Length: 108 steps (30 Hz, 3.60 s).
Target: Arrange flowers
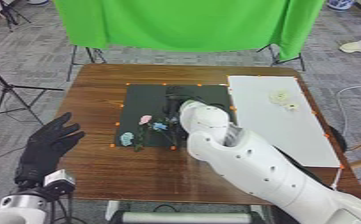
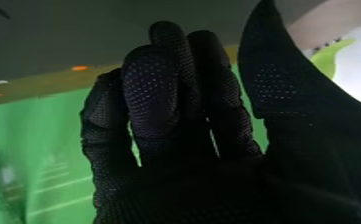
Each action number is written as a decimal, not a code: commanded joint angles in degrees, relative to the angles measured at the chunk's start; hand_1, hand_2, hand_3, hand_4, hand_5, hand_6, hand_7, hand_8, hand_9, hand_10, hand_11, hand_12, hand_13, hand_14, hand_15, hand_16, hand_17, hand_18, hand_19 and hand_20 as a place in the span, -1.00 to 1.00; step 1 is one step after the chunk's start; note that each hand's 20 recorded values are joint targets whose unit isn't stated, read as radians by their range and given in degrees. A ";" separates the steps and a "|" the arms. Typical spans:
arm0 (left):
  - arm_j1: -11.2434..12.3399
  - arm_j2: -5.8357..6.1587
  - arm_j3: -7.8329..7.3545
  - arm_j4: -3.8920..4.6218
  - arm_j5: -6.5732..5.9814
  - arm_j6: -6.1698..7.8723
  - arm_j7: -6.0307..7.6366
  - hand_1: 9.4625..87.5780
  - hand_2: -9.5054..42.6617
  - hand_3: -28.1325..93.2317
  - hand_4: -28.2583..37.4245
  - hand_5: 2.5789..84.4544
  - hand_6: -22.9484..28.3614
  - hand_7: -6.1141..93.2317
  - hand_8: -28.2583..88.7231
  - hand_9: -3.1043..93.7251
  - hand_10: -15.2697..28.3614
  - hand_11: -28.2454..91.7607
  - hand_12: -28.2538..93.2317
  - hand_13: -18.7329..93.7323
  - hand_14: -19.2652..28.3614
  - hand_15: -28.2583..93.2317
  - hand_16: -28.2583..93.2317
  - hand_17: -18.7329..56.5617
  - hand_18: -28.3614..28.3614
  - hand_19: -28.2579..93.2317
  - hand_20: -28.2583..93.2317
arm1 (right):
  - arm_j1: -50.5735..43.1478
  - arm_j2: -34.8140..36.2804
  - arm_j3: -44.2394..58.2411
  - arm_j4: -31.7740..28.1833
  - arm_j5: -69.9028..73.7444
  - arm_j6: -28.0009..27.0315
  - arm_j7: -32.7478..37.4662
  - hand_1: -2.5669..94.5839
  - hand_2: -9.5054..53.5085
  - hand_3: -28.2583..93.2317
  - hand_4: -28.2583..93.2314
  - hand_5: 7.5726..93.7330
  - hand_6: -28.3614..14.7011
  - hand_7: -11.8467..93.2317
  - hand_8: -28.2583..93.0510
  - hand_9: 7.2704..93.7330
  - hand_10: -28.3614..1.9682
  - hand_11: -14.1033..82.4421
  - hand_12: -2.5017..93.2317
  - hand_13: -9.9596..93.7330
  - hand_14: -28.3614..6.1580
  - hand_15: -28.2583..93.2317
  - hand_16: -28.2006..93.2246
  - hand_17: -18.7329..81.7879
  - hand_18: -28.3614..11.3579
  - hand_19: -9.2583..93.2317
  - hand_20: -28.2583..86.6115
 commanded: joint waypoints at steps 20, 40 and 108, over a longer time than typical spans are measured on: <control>2.98 -0.39 0.55 -1.21 -0.42 1.23 1.17 -0.62 -0.46 0.79 -0.77 -0.18 0.27 -0.58 -0.69 -0.22 0.63 -0.03 -0.37 -0.22 0.93 0.34 -0.69 -0.81 0.83 0.41 -0.48 | -7.83 31.12 13.95 -6.60 7.86 7.94 -0.27 -0.28 -0.94 0.98 -1.00 -0.02 -0.06 -0.37 -0.78 0.03 -0.40 -0.13 -0.67 0.41 0.10 0.86 -0.43 -0.06 -0.72 1.00 0.06; 3.08 -0.20 0.98 -0.99 -0.51 1.34 1.84 -0.63 -0.45 0.80 -0.78 -0.18 0.28 -0.58 -0.69 -0.22 0.63 -0.03 -0.37 -0.22 0.93 0.34 -0.69 -0.81 0.83 0.41 -0.48 | -8.16 38.38 14.81 -0.81 10.10 9.17 5.24 -0.30 -0.94 0.99 -1.00 -0.04 -0.06 -0.37 -0.78 -0.02 -0.39 -0.19 -0.67 0.41 0.13 0.88 -0.44 -0.05 -0.70 1.00 0.06; 2.26 -0.85 1.25 -0.67 -0.52 1.37 1.57 -0.63 -0.45 0.80 -0.78 -0.17 0.28 -0.58 -0.69 -0.21 0.64 -0.03 -0.37 -0.21 0.94 0.35 -0.70 -0.80 0.83 0.41 -0.49 | -3.01 36.15 0.35 1.21 -0.44 21.32 -0.42 0.10 -0.98 0.74 -1.00 0.78 0.42 -0.40 -0.53 0.88 0.26 -0.32 -0.45 0.69 0.30 0.75 -0.32 0.10 -0.66 1.00 0.04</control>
